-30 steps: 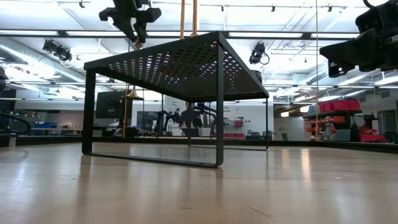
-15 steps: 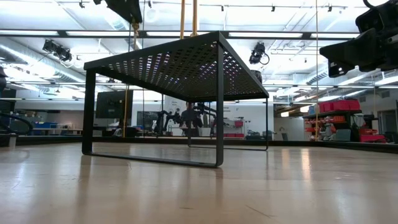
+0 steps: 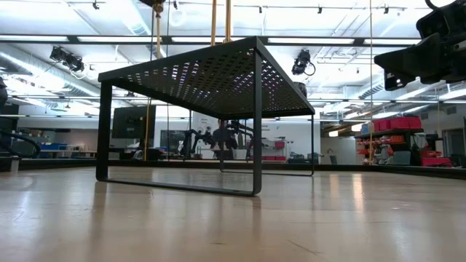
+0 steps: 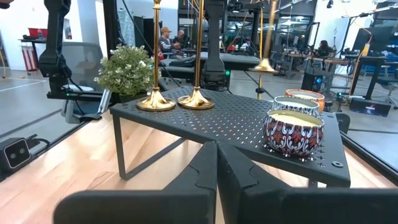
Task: Stock candles on shelf
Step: Put the gold candle holder on the shelf
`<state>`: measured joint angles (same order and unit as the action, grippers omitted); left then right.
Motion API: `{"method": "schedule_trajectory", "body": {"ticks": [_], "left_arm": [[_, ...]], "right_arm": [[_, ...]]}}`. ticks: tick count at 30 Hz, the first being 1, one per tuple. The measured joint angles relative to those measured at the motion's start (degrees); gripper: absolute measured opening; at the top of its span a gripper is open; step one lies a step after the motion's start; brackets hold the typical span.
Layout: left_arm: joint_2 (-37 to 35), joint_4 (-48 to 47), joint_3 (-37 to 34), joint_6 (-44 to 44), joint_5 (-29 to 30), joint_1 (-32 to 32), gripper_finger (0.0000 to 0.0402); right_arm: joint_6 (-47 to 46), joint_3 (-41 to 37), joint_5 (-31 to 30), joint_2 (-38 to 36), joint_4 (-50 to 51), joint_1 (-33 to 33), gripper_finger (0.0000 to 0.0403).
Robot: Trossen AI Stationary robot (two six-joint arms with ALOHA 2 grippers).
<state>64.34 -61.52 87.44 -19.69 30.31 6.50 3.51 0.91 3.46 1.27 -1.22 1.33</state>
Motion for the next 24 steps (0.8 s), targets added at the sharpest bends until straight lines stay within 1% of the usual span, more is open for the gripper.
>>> {"method": "schedule_trajectory", "body": {"ticks": [9, 24], "left_arm": [[0.06, 0.12, 0.00, -0.02, -8.08, -5.42, 0.0165], [0.15, 1.89, 0.00, 6.43, -17.73, -10.50, 0.0165]], "right_arm": [[0.00, 0.00, 0.00, 0.01, 0.01, 0.01, 0.0006], [0.00, 0.01, 0.00, -0.01, 0.00, 0.01, 0.0007]]}}
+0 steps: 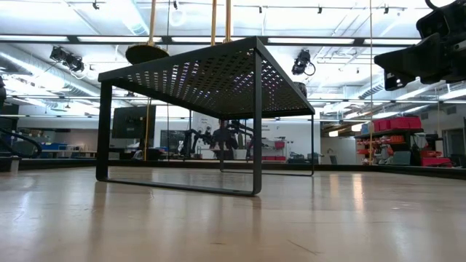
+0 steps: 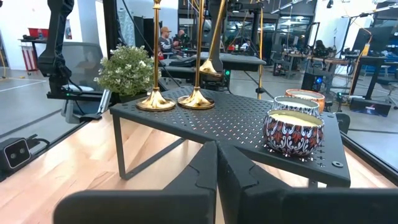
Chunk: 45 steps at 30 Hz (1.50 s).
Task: Stock candles on shelf
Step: Put the gold candle holder on the shelf
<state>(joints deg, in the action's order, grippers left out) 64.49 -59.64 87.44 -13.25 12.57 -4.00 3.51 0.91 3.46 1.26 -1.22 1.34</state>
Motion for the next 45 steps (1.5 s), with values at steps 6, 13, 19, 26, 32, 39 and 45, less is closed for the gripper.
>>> {"method": "schedule_trajectory", "body": {"ticks": [6, 13, 19, 26, 32, 39, 45], "left_arm": [[0.97, 1.18, 0.01, 1.11, -0.65, -2.17, 0.0165], [2.44, 2.64, -0.01, 3.51, -1.08, -3.88, 0.0165], [4.03, 4.10, 0.02, 5.04, -0.65, -4.87, 0.0165], [5.05, 3.97, -0.03, 6.92, -0.54, -6.91, 0.0165], [5.38, 4.15, -0.01, 8.45, 0.28, -8.98, 0.0165], [6.68, 4.94, -0.07, 8.63, 0.90, -9.15, 0.0165], [8.32, 6.53, 0.00, 9.46, 0.91, -9.14, 0.0165]], "right_arm": [[0.00, -0.01, 0.00, 0.00, 0.00, 0.00, 0.0006], [0.00, -0.01, 0.00, 0.02, 0.01, 0.00, 0.0006], [0.00, -0.01, 0.00, 0.00, -0.02, -0.02, 0.0006], [0.00, -0.01, 0.01, 0.02, -0.02, 0.01, 0.0006], [0.00, -0.01, 0.00, 0.02, -0.02, -0.02, 0.0006], [0.00, -0.01, 0.00, 0.02, -0.02, -0.01, 0.0006], [0.00, -0.01, 0.01, 0.02, -0.04, 0.00, 0.0006]]}}
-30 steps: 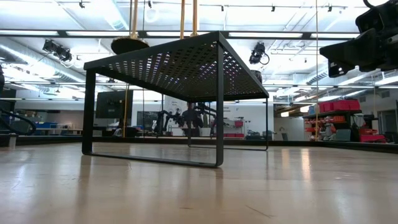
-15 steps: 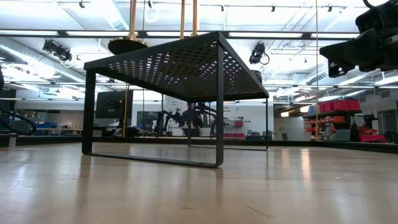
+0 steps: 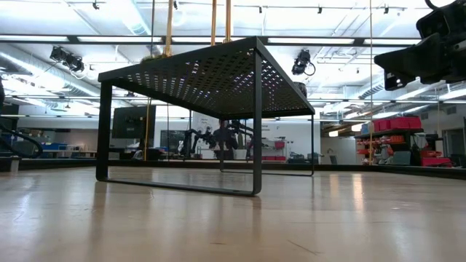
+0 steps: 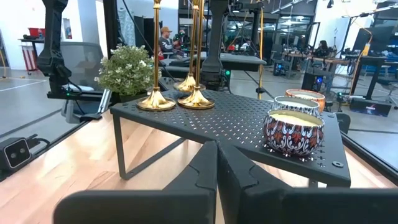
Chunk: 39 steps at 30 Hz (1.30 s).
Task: Stock candles on shelf
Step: Put the gold candle holder on the shelf
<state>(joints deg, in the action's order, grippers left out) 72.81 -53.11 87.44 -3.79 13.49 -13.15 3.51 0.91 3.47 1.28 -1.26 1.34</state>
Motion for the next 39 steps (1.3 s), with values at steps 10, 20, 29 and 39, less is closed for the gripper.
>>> {"method": "schedule_trajectory", "body": {"ticks": [10, 20, 29, 39], "left_arm": [[0.42, -0.28, -0.02, 0.00, -0.32, -0.02, 0.0165], [0.42, -0.37, -0.02, -0.02, -0.67, -0.88, 0.0165], [0.42, -0.93, -0.02, -0.04, -0.69, -1.38, 0.0165], [0.42, -1.30, -0.02, -0.04, -0.69, -1.36, 0.0165]], "right_arm": [[0.00, 0.00, -0.01, 0.00, 0.01, -0.01, 0.0007], [0.00, 0.00, -0.01, -0.01, 0.02, 0.01, 0.0006], [0.00, 0.00, 0.01, -0.02, 0.02, 0.01, 0.0006], [0.00, 0.00, -0.01, -0.01, 0.02, -0.01, 0.0006]]}}
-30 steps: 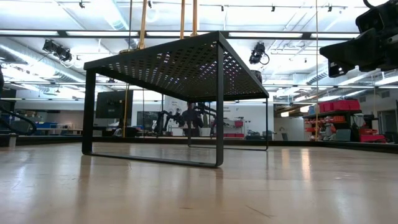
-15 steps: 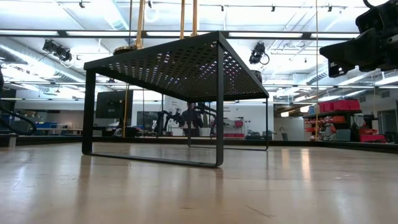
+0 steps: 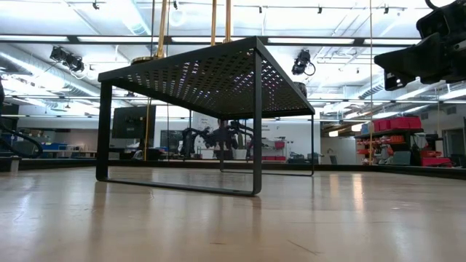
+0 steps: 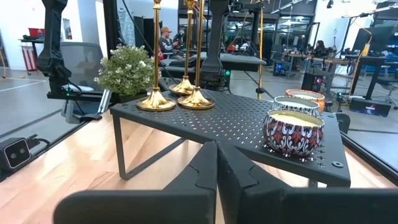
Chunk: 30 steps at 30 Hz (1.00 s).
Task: Stock candles on shelf
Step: Put the gold candle holder on the shelf
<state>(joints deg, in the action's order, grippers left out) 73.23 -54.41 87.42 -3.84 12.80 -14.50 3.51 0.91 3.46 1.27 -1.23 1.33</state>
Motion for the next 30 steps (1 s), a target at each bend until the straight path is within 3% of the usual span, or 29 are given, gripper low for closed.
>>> {"method": "schedule_trajectory", "body": {"ticks": [30], "left_arm": [[0.00, -0.39, 0.00, 0.09, 1.09, 0.02, 0.0165]], "right_arm": [[0.00, 0.00, 0.00, -0.01, 0.00, 0.02, 0.0007]]}}
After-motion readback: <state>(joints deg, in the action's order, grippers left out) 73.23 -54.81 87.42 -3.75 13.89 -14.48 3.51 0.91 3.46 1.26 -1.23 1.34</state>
